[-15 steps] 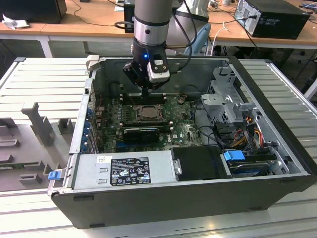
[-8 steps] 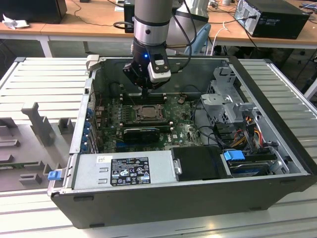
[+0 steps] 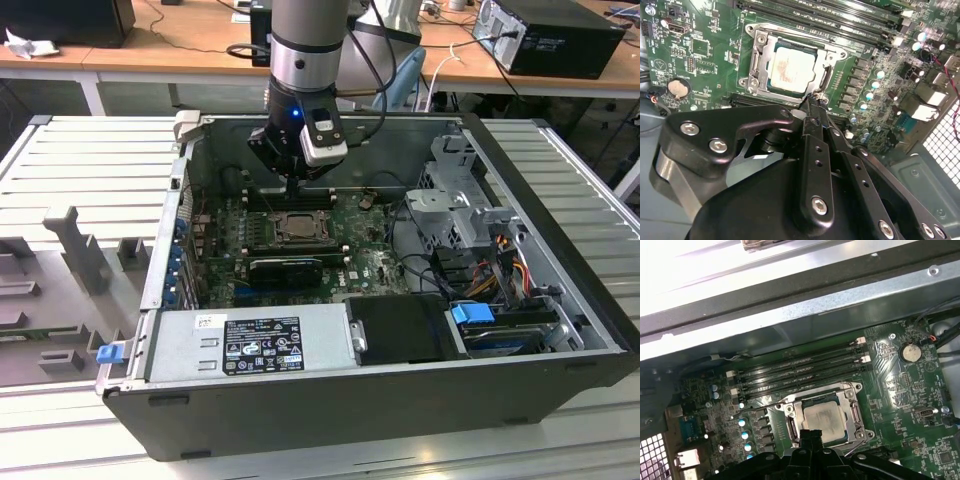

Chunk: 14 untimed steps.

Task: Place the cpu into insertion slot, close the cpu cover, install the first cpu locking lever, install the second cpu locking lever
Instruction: 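Install the first cpu locking lever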

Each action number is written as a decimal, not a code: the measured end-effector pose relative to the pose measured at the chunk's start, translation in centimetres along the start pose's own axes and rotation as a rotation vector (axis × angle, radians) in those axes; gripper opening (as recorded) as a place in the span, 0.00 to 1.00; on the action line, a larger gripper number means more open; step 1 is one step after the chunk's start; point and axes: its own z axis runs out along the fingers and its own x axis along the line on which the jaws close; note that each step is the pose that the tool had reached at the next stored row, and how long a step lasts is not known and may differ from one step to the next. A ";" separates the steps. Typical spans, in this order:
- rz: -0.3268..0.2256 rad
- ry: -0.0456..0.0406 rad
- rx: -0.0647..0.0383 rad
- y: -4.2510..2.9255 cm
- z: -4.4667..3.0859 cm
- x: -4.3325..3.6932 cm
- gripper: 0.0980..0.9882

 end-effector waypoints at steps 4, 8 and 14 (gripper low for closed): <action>-0.014 0.0006 0.001 0.00 0.00 0.00 0.01; -0.029 0.0012 0.002 0.00 0.00 0.00 0.01; -0.055 0.0023 0.003 0.00 0.00 0.00 0.01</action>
